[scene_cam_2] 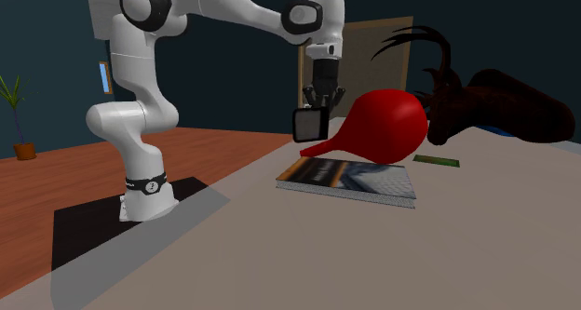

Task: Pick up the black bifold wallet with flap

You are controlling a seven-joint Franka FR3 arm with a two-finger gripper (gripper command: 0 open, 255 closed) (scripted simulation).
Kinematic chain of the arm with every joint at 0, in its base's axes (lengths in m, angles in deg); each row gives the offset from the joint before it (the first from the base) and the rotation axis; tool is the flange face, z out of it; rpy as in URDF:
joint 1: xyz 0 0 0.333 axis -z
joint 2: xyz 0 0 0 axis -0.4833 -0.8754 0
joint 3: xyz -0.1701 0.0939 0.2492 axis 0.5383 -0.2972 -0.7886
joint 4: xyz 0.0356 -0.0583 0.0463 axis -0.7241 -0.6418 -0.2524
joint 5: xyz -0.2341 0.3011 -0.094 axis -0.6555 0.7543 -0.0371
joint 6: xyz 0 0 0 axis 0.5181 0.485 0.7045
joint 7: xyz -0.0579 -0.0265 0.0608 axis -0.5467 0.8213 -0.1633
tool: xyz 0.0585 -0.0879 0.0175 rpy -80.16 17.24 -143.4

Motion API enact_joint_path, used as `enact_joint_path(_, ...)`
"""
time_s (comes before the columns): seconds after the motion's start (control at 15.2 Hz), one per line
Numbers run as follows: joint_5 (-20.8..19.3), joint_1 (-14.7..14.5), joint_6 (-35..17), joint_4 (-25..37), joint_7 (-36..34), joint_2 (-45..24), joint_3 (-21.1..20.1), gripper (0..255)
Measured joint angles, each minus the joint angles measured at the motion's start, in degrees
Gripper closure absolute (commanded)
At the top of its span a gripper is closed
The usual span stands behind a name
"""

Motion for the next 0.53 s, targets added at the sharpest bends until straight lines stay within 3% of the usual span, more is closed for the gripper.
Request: enact_joint_path(0.53, 0.13, -0.23, 5.79, 5.76, 0.20, 0.08, -0.15, 255)
